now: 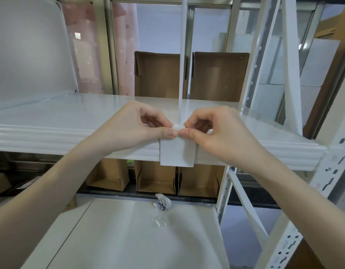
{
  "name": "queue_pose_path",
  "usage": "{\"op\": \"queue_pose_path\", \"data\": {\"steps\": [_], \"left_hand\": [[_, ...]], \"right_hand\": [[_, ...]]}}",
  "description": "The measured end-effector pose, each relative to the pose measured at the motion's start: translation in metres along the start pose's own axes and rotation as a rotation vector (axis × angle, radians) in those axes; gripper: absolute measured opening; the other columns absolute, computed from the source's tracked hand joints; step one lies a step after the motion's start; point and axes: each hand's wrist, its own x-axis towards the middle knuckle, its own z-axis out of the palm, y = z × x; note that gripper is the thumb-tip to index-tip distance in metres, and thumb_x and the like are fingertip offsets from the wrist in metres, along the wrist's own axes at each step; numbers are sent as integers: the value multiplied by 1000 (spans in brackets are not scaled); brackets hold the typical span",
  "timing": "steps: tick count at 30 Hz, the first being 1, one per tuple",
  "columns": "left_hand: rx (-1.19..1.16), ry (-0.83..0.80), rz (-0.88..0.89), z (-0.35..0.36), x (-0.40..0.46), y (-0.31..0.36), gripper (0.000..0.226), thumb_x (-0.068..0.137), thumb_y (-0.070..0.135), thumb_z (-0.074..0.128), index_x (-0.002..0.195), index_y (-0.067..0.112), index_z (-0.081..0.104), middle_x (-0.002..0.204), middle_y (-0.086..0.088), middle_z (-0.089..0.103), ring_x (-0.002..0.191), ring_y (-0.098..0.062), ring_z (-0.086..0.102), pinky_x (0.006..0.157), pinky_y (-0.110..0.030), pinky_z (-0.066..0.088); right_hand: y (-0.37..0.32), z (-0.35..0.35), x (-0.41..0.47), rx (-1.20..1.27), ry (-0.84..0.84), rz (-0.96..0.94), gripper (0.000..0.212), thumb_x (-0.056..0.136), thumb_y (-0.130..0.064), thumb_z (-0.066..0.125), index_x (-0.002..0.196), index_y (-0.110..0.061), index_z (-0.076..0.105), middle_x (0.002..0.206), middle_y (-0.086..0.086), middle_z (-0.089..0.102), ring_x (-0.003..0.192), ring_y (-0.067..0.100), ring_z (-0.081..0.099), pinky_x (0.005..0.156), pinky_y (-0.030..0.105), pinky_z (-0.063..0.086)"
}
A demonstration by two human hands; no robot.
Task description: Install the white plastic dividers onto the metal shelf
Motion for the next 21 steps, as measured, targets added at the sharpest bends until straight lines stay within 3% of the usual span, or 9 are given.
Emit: {"op": "queue_pose_path", "data": {"steps": [5, 10, 13, 17, 21], "left_hand": [[19, 51, 1, 4, -5, 1, 7, 56, 43, 72, 60, 38, 69, 59, 19, 70, 58, 6, 62, 58, -7, 46], [108, 147, 37, 9, -13, -6, 7, 73, 32, 75, 71, 35, 68, 71, 13, 70, 71, -5, 66, 78, -30, 56], [174, 146, 84, 10, -25, -5, 9, 82, 27, 68, 90, 26, 71, 87, 10, 71, 86, -4, 66, 88, -34, 54], [360, 3, 162, 2, -51, -7, 40, 87, 32, 61, 127, 26, 56, 120, 13, 61, 113, 0, 53, 99, -17, 39], [311, 102, 187, -29, -95, -3, 40, 90, 26, 58, 130, 30, 52, 128, 18, 53, 118, 10, 44, 95, 0, 29]], "right_hand": [[-3, 0, -6, -47, 13, -1, 14, 83, -27, 65, 90, -20, 74, 78, -8, 71, 73, 3, 64, 71, 15, 52], [-8, 0, -19, -86, 43, 5, 21, 85, -20, 60, 102, -19, 72, 90, -5, 71, 80, 6, 64, 77, 18, 53], [-12, 3, -26, -81, 60, 26, 24, 84, -16, 58, 103, -22, 71, 90, -3, 71, 79, 7, 64, 78, 24, 53], [-20, 4, -31, -2, 63, 140, 34, 86, -16, 56, 117, -26, 63, 93, -11, 68, 82, -3, 61, 69, 1, 46], [-43, 4, -41, 85, 130, 209, 41, 88, -23, 57, 127, -32, 52, 112, -14, 60, 89, -6, 57, 58, 8, 42]]}}
